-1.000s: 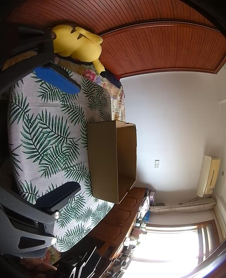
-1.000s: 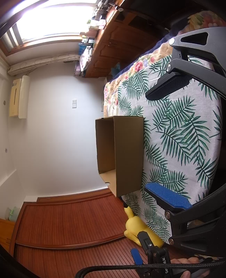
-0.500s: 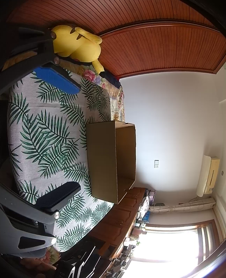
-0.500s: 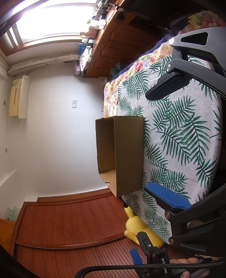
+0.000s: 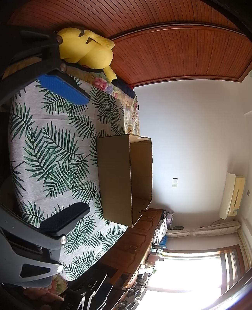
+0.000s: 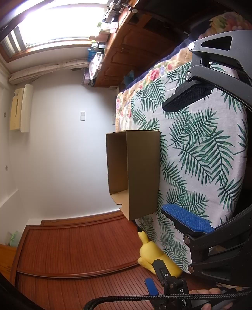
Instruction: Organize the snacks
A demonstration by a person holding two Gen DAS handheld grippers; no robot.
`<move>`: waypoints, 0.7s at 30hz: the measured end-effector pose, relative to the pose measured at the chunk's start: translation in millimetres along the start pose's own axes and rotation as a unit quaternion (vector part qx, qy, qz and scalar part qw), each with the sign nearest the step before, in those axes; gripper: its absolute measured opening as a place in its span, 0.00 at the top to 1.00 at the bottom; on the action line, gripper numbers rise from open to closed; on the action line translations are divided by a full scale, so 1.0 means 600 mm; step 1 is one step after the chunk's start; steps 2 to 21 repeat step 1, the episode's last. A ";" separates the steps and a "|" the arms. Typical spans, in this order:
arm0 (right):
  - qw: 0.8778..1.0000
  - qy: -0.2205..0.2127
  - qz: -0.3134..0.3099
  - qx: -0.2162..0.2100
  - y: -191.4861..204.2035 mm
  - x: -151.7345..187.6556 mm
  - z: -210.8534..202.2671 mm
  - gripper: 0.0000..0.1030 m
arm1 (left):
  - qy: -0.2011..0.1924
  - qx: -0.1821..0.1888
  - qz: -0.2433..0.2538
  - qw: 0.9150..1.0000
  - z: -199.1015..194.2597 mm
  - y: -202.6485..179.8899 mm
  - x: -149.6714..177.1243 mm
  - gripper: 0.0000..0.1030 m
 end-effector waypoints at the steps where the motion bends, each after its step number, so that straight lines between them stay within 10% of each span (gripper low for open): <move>1: 1.000 0.000 0.000 0.000 0.000 0.000 0.000 0.06 | 0.000 0.001 0.000 1.000 -0.001 -0.001 0.001 0.01; 21: 1.000 0.000 0.000 0.000 0.000 0.000 0.000 0.06 | 0.000 0.001 0.000 1.000 -0.001 -0.001 0.001 0.01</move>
Point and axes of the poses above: each gripper's, at about its wrist camera, not at the fingertips, and z roughly the way its jaws point, y to its left, x to its underside, the point moved 5 cm from there along z, roughly the way its jaws point, and after that the axes turned 3 degrees about y, right-handed, at the moved point
